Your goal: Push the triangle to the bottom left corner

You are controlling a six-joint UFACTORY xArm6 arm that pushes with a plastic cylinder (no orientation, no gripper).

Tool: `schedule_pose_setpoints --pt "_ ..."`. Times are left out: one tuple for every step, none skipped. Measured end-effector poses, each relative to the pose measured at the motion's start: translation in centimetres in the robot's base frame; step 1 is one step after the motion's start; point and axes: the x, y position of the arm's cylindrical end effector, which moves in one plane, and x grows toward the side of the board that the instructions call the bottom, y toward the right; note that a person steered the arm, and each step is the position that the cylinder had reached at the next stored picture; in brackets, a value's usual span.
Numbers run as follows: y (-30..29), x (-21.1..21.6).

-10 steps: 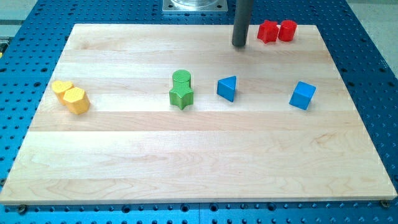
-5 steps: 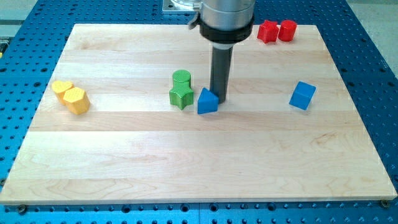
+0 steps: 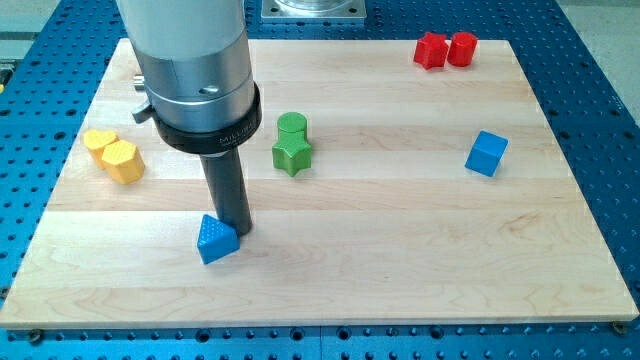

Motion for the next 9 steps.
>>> schedule_pose_setpoints --pt "-1.5 0.4" --pt "1.5 1.5" --pt "0.1 3.4" --pt "-4.6 3.3" --pt "-8.2 3.4" --pt "-3.8 1.8" --pt "-4.5 0.7" --pt "-6.0 0.6" --pt "-8.8 1.0"
